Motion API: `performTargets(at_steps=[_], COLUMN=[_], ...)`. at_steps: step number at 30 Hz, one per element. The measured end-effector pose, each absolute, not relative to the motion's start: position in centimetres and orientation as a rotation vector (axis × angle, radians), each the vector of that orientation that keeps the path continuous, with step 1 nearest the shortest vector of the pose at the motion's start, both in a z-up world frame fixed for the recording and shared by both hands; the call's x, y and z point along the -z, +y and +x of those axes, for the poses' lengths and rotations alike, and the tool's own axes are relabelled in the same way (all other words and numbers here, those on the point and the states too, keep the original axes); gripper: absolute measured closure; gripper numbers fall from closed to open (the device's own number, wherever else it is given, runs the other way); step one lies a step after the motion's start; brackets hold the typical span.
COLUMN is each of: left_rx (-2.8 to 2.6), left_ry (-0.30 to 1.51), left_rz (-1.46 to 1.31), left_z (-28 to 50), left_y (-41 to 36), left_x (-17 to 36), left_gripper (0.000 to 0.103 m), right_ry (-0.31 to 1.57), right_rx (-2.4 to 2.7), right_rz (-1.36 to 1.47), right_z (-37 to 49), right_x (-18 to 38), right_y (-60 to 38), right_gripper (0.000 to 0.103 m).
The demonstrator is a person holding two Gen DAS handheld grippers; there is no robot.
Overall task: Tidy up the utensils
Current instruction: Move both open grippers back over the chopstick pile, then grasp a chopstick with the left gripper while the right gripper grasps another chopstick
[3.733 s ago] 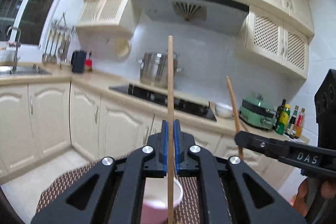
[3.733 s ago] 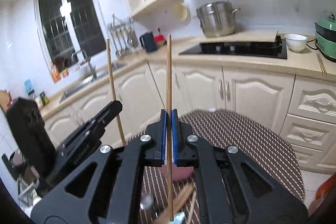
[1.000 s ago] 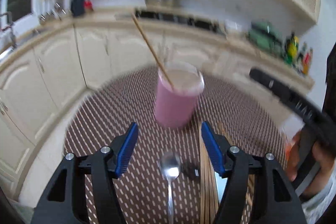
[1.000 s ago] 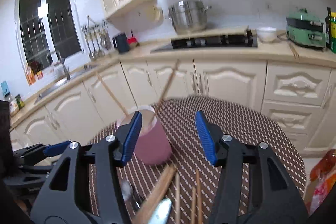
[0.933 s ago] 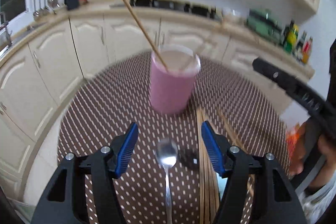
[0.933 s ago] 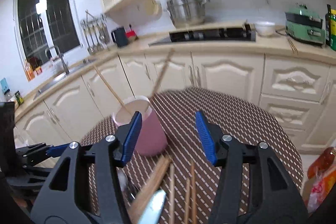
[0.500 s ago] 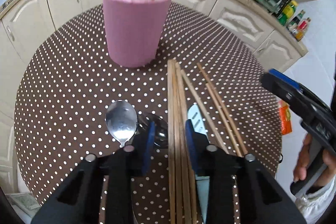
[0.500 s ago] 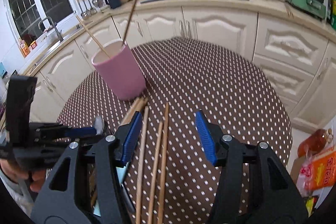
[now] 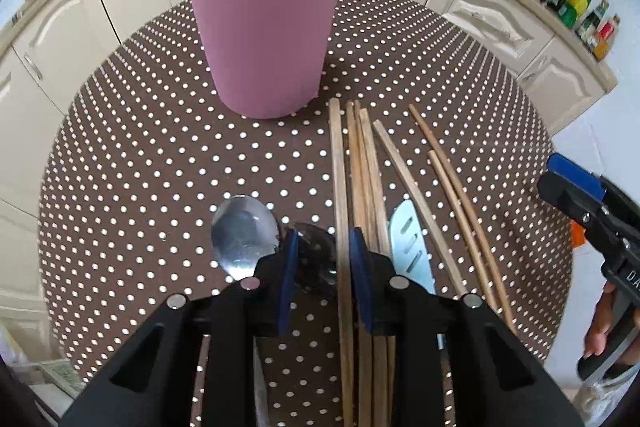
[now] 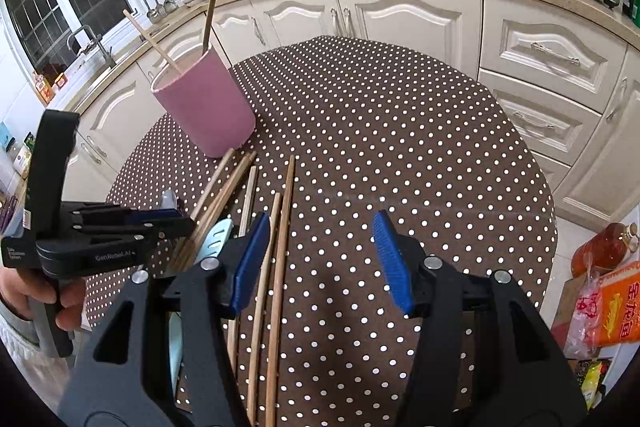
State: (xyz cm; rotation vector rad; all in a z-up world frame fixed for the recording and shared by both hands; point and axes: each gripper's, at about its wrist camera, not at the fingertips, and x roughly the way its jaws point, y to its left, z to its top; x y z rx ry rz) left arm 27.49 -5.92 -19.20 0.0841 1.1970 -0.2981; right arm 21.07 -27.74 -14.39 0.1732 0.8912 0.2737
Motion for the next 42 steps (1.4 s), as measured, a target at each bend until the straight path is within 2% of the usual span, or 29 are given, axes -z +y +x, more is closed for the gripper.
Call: performTargets(at_steps=[5,8,9,15,20,23,28,30,42], left_rx=[0.283,0.290,0.304,0.301,0.312,0.317,0.330,0.331,0.359], left_ry=[1.206,1.217,1.231,1.222,1.191,1.159,1.100,1.089,1.051], left_rz=[0.133,0.136,0.107,0.074,0.032,0.022,0.002,-0.004,-0.019], left_z=[28.1,28.4,28.7,29.1,27.6,27.3,26.7,26.5,24.7], left_y=[-7.7,-8.5,-8.8,-9.2,-5.9,-5.4,-4.8,-4.5,-3.7], left_x=[19.4,19.7,19.8,20.0,19.5,18.7,17.5,17.1,16.4], left_gripper=[0.077,0.094,0.096,0.097,0.097,0.097,0.097,0.097,0.097], right_ry=[0.945,1.012,1.043,1.156,1.235,1.251,1.264,1.268,1.214], right_rx=[-0.289,-0.304,-0.310,-0.315,-0.304,-0.299,-0.276,-0.279,-0.313], right_rz=[0.138,0.101,0.090,0.012,-0.044,-0.093,-0.168,-0.161,-0.023], right_z=[22.0,22.8,23.1,24.4,25.6,26.0,26.5,26.9,26.8], right_x=[14.7,15.2,15.4,16.2,16.9,17.0,17.2,17.2,15.7], right_y=[-26.7,-25.7,-25.5,-23.6,-22.0,-20.4,-17.5,-17.0,-20.7], right_gripper=[0.049,0.049,0.049,0.051,0.069,0.069,0.080,0.094,0.098])
